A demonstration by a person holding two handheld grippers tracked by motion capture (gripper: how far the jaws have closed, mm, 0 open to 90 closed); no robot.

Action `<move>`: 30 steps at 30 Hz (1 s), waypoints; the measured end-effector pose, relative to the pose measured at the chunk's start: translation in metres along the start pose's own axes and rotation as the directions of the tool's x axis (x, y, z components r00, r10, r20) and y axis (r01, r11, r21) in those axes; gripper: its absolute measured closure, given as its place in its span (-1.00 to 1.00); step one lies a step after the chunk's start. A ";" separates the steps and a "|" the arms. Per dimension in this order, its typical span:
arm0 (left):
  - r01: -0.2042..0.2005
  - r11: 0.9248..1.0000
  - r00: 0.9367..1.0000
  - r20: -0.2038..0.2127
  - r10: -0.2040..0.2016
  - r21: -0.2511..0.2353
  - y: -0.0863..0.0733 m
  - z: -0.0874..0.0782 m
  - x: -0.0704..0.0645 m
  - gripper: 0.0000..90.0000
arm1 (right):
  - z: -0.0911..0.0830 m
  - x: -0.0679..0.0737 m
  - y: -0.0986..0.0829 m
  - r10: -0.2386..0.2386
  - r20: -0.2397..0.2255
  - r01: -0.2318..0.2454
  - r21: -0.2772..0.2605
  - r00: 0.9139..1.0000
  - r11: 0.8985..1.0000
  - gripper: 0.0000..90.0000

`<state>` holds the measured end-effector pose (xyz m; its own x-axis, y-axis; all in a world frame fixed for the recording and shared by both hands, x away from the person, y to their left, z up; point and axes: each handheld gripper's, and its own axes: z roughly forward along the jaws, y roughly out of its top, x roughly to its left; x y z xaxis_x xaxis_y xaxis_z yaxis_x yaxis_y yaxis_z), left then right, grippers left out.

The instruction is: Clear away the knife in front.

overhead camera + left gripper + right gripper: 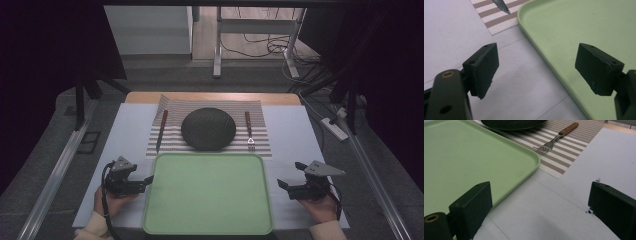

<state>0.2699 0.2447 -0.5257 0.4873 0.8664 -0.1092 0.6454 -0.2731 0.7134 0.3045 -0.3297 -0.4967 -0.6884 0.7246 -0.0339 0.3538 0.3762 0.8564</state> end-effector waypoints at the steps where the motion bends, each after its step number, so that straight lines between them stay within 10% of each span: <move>1: -0.002 1.000 1.000 0.000 0.002 0.001 0.000 0.000 0.000 -0.57 | 0.000 0.001 0.000 -0.005 0.001 0.005 0.000 1.000 1.000 -0.88; 18: -0.004 1.000 1.000 0.001 0.004 0.001 -0.001 -0.001 0.002 -0.56 | 0.010 0.001 0.003 -0.021 -0.033 0.022 0.007 0.999 1.000 -0.85; 30: -0.017 0.999 1.000 0.018 0.018 -0.035 0.028 0.001 0.009 -0.56 | 0.016 0.002 0.006 -0.021 -0.046 0.021 0.009 0.999 1.000 -0.85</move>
<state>0.2929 0.2439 -0.5075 0.5090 0.8539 -0.1088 0.6158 -0.2729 0.7392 0.3157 -0.3167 -0.4997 -0.7239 0.6893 -0.0282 0.3446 0.3966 0.8509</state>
